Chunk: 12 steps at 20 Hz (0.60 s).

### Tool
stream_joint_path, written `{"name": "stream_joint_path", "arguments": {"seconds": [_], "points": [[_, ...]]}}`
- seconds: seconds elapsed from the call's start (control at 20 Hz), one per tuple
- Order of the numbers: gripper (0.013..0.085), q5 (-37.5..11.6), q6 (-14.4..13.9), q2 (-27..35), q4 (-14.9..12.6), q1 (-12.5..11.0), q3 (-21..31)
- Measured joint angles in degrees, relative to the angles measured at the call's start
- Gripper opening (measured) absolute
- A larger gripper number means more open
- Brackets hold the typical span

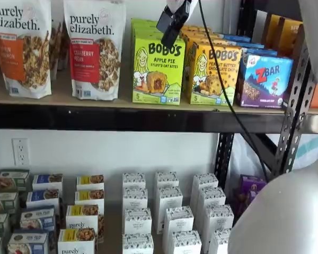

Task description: Pick the green box on the top shelf, the fourth from the left

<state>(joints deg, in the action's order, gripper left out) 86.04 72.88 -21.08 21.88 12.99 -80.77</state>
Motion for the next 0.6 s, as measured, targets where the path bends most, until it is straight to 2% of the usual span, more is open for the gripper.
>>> {"name": "stream_joint_path", "arguments": {"seconds": [0.6], "points": [[0.0850, -0.03, 2.69, 5.02, 0.18, -2.62, -4.32]]}}
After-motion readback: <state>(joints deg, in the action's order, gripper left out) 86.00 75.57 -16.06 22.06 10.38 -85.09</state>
